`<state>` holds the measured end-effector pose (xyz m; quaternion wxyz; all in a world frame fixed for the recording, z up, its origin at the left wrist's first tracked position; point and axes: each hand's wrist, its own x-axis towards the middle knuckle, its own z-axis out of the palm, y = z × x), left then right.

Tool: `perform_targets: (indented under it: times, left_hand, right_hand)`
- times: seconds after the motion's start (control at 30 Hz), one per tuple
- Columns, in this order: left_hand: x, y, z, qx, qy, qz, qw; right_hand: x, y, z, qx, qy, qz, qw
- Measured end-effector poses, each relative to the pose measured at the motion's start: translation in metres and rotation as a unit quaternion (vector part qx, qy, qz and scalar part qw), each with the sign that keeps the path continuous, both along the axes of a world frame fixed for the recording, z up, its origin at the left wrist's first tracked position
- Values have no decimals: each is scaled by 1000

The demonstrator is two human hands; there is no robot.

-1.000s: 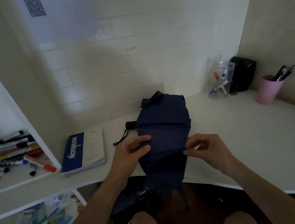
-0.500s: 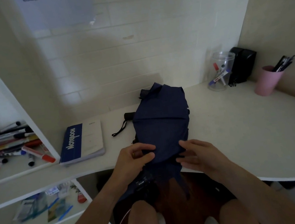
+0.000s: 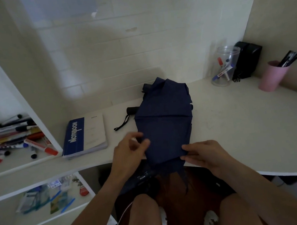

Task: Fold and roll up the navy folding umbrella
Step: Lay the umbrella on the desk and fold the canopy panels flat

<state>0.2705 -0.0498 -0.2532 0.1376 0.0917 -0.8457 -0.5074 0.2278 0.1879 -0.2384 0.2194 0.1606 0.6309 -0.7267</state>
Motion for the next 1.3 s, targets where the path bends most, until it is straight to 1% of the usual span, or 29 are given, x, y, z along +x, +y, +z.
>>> perform_targets:
  times: [0.03,0.1,0.17,0.2,0.33,0.4,0.47,0.57,0.6,0.67,0.7,0.73,0.77,0.8,0.83,0.87,0.9,0.93,0.97,1.0,1.03,1.07,1.1,1.13,1.17,1.2,1.23,1.3]
  left_hand:
    - [-5,-3,1,-18,1,35,999]
    - [-18,-7,5,-27,-40,49,998]
    - [-35,-7,7,3,-79,19,997]
    - [-45,-7,8,22,-84,3,996]
    - [-88,-9,8,110,-79,-18,991]
    - [-98,-13,7,139,-84,-23,986]
    - [-96,-12,5,144,-61,-43,987]
    - [-86,-11,-4,125,-17,-87,988]
    - [-82,-10,-6,124,-6,-84,989]
    - [-75,-5,-8,127,26,-18,991]
    - [-71,-2,-9,98,65,37,992]
    - [-65,2,-8,34,128,82,988]
    - [-60,5,-6,-51,201,91,974]
    - [-57,8,-6,-143,259,45,954]
    - [-56,12,-6,-234,276,-40,931]
    - [-58,14,-8,-318,254,-128,904]
    - [-61,13,-13,-389,213,-191,876]
    - [-62,12,-17,-435,169,-228,854]
    - [-63,9,-23,-463,126,-248,842]
    - [-63,7,-28,-477,93,-258,835]
    - [-63,5,-32,-480,74,-263,834]
    - [-62,4,-37,-477,65,-266,835]
    - [-61,3,-39,-477,58,-268,835]
    - [-59,4,-40,-480,50,-269,834]
    - [-58,5,-40,-481,43,-268,834]
    - [-57,5,-40,-482,34,-265,835]
    - [-56,5,-39,-481,19,-263,836]
    - [-53,1,-35,-480,-22,-260,837]
  right_hand:
    - [-1,-1,-1,5,-2,-1,1000]
    - [-4,-4,-1,5,-9,-10,1000]
    - [-8,-8,2,0,-12,-20,1000]
    - [-12,-9,3,-2,-10,-26,1000]
    - [-27,-17,9,6,14,-56,998]
    - [-33,-20,6,17,27,-72,997]
    - [-32,-21,-1,34,38,-72,996]
    - [-29,-16,-13,83,59,-53,993]
    - [-29,-14,-16,94,61,-51,992]
    - [-32,-10,-20,118,67,-42,990]
    - [-34,-10,-23,135,73,-39,987]
    - [-35,-11,-25,158,82,-36,983]
    - [-35,-14,-25,184,94,-31,978]
    - [-34,-17,-24,210,105,-30,972]
    - [-34,-19,-23,229,114,-28,966]
    - [-32,-20,-21,238,117,-24,964]
    - [-31,-20,-18,239,114,-16,964]
    - [-29,-18,-15,239,110,0,965]
    - [-27,-15,-12,262,122,19,957]
    - [-26,-10,-9,324,164,34,931]
    - [-27,-6,-7,401,229,26,887]
    - [-28,-1,-5,456,319,1,831]
    - [-29,1,-2,473,423,-15,773]
    - [-32,3,-2,472,511,5,719]
    - [-37,2,-3,474,562,62,675]
    - [-43,2,-9,488,564,143,650]
    - [-49,4,-19,516,529,220,636]
    - [-55,14,-29,572,422,325,623]
